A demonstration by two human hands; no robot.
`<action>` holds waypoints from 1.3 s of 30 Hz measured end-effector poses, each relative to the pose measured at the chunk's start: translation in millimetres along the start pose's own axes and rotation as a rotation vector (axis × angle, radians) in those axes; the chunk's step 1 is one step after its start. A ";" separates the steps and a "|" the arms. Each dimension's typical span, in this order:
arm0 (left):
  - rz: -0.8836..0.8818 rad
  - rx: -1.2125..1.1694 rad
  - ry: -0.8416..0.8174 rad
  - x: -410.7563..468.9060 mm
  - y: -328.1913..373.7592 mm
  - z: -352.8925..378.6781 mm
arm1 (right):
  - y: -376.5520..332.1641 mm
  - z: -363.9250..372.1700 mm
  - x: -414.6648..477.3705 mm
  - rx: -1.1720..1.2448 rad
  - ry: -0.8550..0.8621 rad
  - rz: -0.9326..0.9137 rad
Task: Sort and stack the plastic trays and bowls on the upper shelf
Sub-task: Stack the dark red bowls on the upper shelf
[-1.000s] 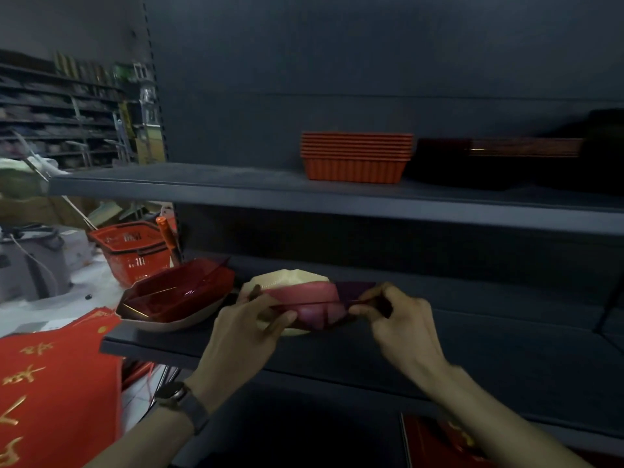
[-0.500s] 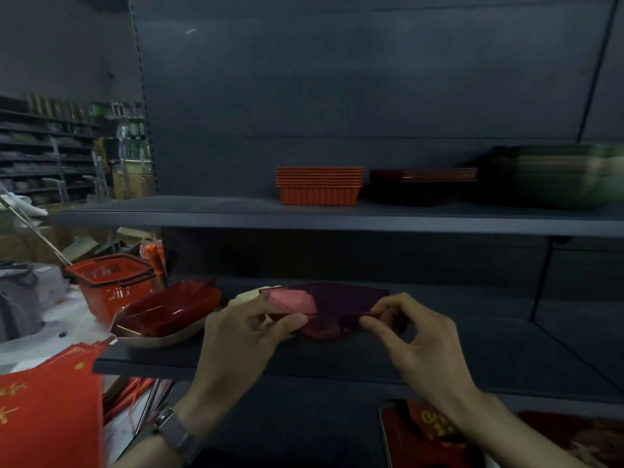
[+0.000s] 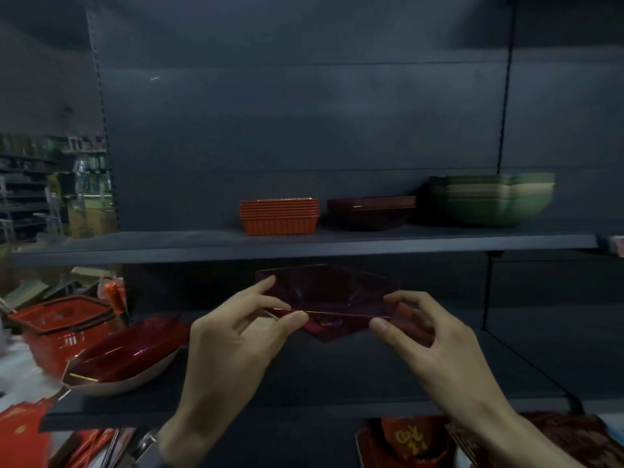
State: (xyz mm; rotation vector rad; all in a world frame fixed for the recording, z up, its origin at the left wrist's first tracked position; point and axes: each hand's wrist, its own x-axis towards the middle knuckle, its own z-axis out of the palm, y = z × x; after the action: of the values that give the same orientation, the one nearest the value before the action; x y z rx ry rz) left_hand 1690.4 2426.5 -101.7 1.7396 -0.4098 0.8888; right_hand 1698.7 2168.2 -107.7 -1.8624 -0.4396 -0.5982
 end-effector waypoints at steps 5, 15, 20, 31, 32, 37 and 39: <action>-0.086 -0.216 0.000 14.7 19.4 11.3 | -12.8 -20.6 9.2 0.102 0.067 -0.018; -0.175 -0.560 0.012 60.6 39.3 36.9 | -28.5 -50.3 51.0 0.169 0.144 -0.122; -0.101 -0.612 -0.003 92.4 46.5 56.5 | -31.6 -58.6 87.0 0.167 0.163 -0.174; -0.066 -0.656 -0.013 194.6 13.7 117.6 | -13.6 -72.5 203.1 0.293 0.218 -0.204; -0.064 -0.661 -0.021 203.5 8.6 124.1 | -9.3 -72.9 213.7 0.292 0.208 -0.210; -0.036 -0.626 -0.046 247.8 -16.9 153.4 | 19.4 -76.3 262.0 0.303 0.142 -0.220; -0.046 -0.602 -0.043 263.1 -25.6 163.2 | 26.5 -78.0 279.3 0.279 0.141 -0.211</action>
State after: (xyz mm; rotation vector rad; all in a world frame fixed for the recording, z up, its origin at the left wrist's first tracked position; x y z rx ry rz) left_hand 1940.0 2325.1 53.1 1.2070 -0.5936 0.6111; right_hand 1923.3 2091.1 60.9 -1.5094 -0.5989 -0.7640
